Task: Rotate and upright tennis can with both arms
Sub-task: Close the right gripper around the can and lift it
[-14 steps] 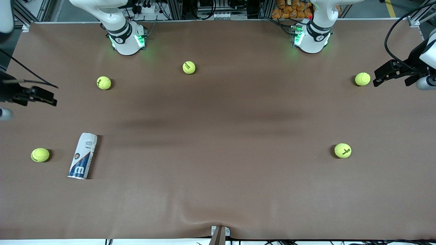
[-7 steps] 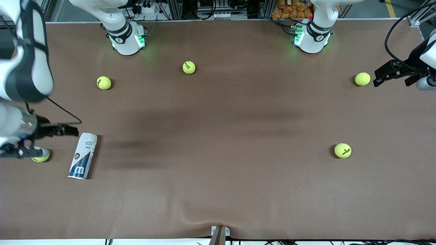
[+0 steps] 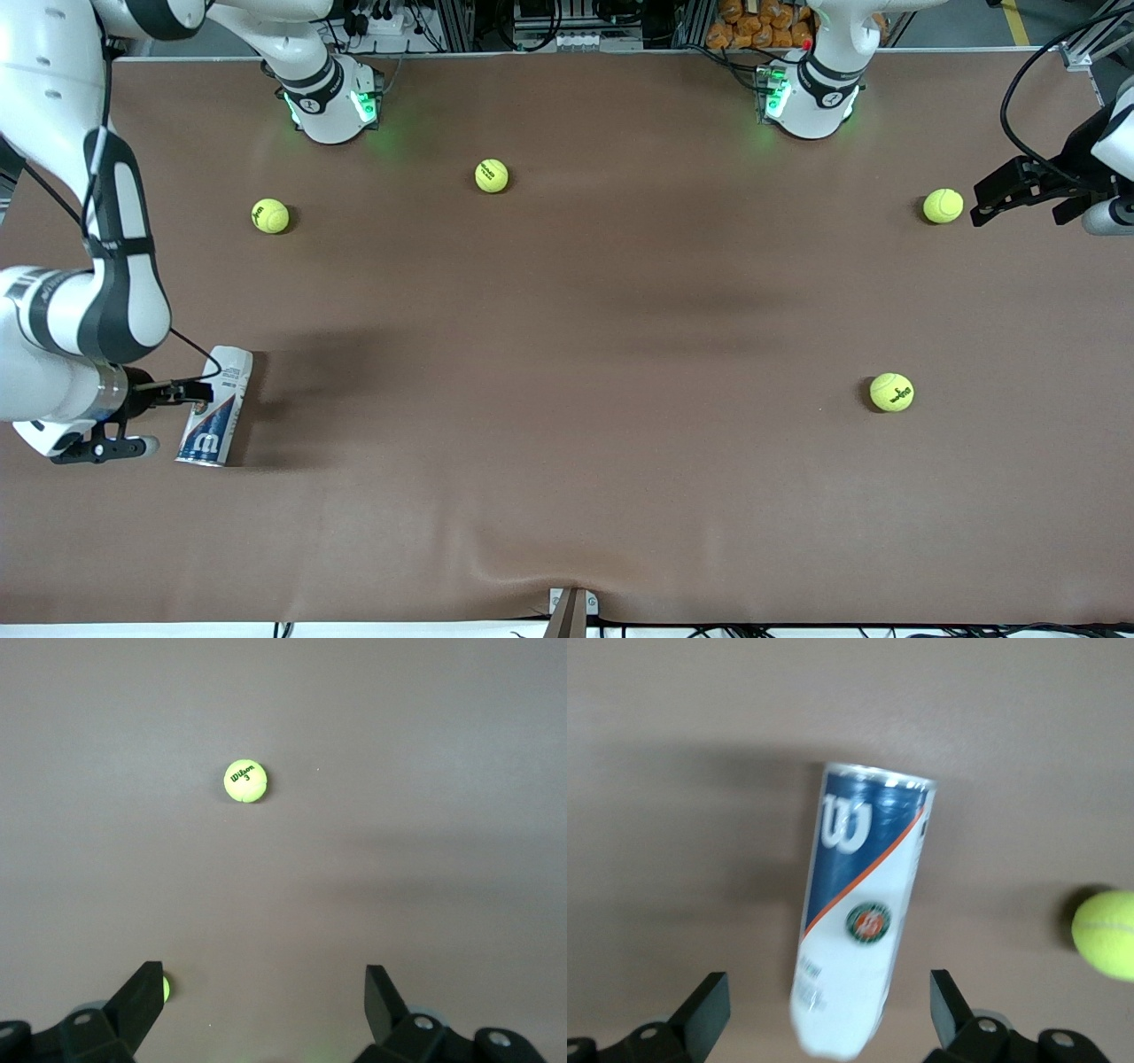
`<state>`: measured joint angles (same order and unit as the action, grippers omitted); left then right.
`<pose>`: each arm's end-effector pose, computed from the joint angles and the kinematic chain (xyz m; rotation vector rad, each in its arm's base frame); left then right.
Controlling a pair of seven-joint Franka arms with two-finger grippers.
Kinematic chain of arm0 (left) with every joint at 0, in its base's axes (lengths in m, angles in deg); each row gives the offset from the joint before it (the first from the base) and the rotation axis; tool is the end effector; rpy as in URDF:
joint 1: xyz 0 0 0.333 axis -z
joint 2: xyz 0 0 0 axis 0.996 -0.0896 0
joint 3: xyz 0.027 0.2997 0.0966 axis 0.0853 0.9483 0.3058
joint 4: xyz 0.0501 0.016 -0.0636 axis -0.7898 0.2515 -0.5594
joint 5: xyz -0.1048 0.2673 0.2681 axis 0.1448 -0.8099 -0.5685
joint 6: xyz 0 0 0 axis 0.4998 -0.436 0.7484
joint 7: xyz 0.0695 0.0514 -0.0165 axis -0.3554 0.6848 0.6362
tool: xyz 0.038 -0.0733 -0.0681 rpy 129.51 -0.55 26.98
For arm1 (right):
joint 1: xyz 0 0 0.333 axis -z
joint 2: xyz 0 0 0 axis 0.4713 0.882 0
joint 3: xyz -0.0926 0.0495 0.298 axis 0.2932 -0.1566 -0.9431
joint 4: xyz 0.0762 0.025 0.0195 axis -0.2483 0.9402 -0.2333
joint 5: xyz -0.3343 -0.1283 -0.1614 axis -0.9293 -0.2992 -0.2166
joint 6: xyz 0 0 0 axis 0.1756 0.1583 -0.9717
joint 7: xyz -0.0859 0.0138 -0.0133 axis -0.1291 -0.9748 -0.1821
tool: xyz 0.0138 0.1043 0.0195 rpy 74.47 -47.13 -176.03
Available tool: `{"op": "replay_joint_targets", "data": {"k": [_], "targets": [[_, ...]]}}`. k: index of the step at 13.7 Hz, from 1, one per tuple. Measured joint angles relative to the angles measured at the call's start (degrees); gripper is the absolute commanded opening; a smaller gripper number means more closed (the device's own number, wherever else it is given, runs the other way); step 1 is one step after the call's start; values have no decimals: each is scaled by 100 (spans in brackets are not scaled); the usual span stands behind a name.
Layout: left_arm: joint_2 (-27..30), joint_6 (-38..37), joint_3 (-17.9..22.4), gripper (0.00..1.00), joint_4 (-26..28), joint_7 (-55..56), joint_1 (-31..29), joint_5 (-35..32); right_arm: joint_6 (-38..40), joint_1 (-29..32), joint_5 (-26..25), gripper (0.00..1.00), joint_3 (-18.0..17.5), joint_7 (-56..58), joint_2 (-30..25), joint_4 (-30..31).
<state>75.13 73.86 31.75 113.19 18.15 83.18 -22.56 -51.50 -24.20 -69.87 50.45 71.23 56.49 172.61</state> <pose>0.5354 -0.0251 0.6374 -3.1387 -0.0230 0.0038 0.6961 -0.1068 0.2948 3.1055 0.1379 -0.1766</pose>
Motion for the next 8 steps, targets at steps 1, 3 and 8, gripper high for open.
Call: {"op": "replay_joint_targets", "data": {"k": [1, 3, 8], "targets": [[0, 0, 0, 100, 0, 0, 0, 0, -181, 9, 0, 100, 0, 8, 116, -4], [0, 0, 0, 100, 0, 0, 0, 0, -301, 8, 1, 100, -7, 9, 279, -11], [0, 0, 0, 100, 0, 0, 0, 0, -395, 14, 2, 100, 1, 9, 597, -14]]}}
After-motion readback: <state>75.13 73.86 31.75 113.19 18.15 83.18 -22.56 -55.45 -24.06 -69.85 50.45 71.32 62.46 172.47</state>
